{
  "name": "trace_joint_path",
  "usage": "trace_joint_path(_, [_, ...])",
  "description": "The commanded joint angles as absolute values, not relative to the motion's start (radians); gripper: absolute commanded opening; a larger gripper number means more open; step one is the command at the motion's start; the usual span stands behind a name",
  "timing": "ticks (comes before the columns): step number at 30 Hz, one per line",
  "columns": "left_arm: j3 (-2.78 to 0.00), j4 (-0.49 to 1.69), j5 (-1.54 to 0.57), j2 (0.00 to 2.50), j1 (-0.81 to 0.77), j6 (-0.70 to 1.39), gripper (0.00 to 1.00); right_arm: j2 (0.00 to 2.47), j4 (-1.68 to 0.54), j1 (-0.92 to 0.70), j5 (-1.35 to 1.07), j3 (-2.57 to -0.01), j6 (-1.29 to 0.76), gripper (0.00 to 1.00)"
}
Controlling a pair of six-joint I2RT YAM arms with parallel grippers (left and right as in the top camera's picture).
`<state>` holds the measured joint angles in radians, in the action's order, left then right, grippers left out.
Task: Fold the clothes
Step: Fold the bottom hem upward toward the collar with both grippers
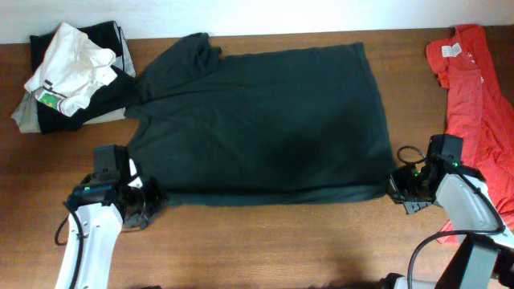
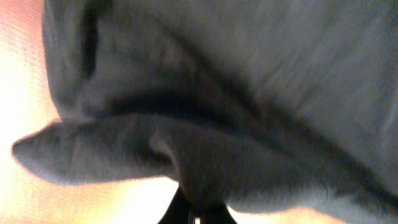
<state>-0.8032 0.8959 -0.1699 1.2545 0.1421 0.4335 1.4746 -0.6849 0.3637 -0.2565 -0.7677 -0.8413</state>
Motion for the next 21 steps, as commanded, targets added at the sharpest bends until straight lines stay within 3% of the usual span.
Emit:
trace_joint_path(1, [-0.819,0.730,-0.149,1.244,0.139,0.421,0.01,1.478,-0.628,0.359,-0.323,-0.786,-0.843,0.04])
trace_joint_path(5, [-0.818,0.568,-0.149,1.250,0.139,0.432,0.01,1.478,-0.545,0.310,-0.333,-0.786,-0.843,0.04])
trace_joint_path(11, [-0.818,0.371,-0.149,1.386,0.139,0.431,0.01,1.478,-0.253,0.149,-0.250,-0.786,-0.847,0.04])
trace_joint_path(16, [-0.818,0.095,-0.149,1.579,0.140,0.431,0.01,1.482,-0.145,0.149,-0.118,-0.786,-0.846,0.04])
trace_joint_path(21, [-0.818,-0.039,-0.060,1.659,0.140,0.431,0.01,1.563,-0.108,0.149,-0.002,-0.786,-0.846,0.04])
